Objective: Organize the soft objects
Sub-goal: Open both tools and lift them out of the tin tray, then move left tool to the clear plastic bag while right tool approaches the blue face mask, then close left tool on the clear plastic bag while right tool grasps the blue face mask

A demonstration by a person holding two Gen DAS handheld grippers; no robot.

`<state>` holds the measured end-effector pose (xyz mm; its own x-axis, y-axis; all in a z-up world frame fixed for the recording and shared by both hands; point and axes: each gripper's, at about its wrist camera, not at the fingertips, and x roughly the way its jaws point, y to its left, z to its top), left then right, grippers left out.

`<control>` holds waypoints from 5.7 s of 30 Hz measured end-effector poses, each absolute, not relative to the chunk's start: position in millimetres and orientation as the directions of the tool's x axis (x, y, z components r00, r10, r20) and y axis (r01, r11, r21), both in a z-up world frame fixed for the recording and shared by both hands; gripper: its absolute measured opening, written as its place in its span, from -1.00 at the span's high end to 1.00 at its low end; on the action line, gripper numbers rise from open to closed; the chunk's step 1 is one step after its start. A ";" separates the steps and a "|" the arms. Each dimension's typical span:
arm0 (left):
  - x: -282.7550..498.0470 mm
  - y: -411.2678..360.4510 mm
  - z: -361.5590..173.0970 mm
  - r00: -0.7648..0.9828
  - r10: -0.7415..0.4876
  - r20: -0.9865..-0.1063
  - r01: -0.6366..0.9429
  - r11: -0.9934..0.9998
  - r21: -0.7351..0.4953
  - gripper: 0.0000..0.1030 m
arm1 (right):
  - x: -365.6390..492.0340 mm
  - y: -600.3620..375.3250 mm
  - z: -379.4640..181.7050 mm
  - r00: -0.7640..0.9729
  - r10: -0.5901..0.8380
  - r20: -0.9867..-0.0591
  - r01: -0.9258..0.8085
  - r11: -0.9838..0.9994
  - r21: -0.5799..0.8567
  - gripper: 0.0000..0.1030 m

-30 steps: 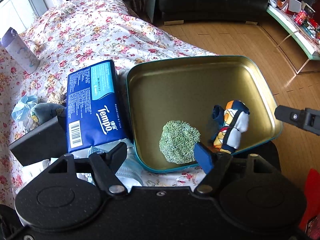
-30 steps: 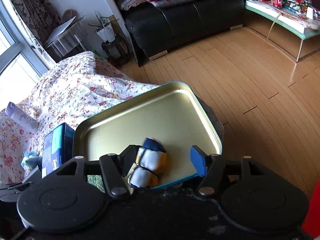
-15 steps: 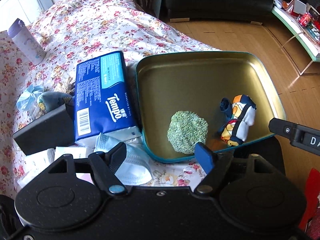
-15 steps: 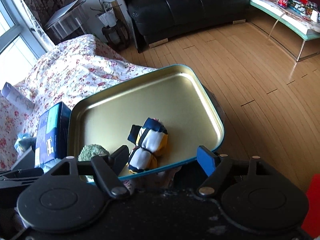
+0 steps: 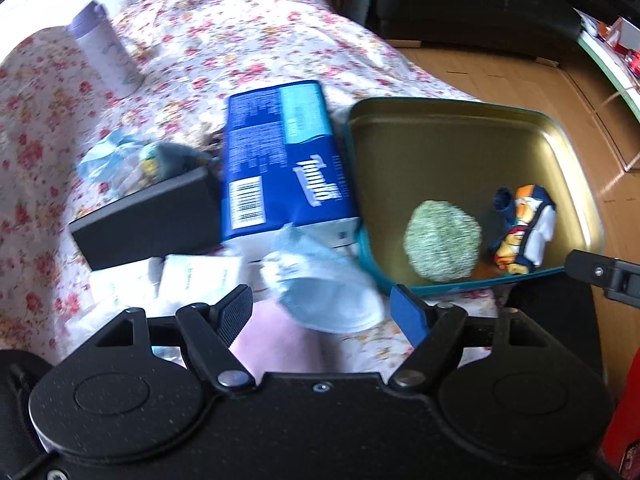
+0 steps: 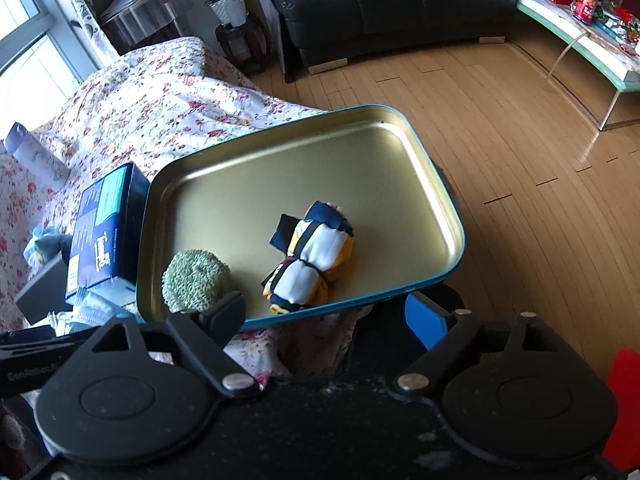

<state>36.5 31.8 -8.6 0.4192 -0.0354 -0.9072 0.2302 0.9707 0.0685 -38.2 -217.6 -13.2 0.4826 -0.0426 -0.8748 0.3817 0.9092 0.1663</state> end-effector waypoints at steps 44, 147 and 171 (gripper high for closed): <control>82.3 272.1 -23.2 0.410 0.184 -0.893 -0.149 0.980 0.133 -0.40 | 30.0 10.3 -10.6 0.398 0.212 -0.892 -0.159 0.974 0.160 -0.79; 62.7 200.9 -51.8 0.287 0.006 -0.958 0.327 0.939 0.104 0.07 | 65.5 -30.6 5.1 0.535 0.150 -0.832 0.050 0.977 0.208 -0.81; 64.1 270.5 -30.2 0.470 -0.080 -0.879 -0.057 0.991 -0.120 0.07 | 89.7 -10.2 -38.1 0.384 0.330 -0.862 0.090 0.916 0.391 -0.96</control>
